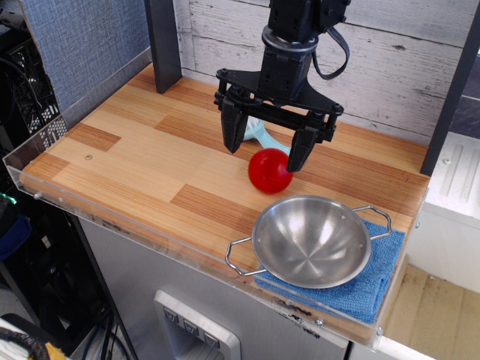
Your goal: Put the apple in the wok.
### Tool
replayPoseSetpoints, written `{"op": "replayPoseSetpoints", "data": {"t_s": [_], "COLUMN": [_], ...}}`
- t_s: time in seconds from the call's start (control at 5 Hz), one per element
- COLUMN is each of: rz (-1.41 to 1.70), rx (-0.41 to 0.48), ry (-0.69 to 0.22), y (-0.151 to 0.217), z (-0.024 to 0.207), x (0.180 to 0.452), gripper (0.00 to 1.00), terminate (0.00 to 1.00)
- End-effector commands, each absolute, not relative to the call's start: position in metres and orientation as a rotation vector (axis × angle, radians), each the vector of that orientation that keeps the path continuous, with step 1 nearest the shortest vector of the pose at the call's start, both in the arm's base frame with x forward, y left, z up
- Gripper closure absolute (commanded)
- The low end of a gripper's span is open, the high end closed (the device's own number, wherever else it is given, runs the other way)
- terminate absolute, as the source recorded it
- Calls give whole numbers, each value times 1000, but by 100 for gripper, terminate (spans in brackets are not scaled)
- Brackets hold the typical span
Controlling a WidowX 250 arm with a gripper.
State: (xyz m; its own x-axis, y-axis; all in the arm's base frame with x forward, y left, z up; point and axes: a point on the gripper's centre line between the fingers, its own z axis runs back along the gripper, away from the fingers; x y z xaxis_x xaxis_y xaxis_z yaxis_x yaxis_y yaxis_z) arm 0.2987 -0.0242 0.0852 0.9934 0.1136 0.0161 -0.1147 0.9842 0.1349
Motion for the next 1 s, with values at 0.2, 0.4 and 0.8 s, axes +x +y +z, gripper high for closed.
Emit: {"op": "replayPoseSetpoints", "data": {"t_s": [0.2,0.4,0.8], "rz": [120,138,159], "rx": [98,88,113], "ry": [-39,-115,-141], "y": [-18,-10,22], "z": [73,69,50], "x": [323,347,370], "gripper": [0,0,0], "terminate": [0,0,0]}}
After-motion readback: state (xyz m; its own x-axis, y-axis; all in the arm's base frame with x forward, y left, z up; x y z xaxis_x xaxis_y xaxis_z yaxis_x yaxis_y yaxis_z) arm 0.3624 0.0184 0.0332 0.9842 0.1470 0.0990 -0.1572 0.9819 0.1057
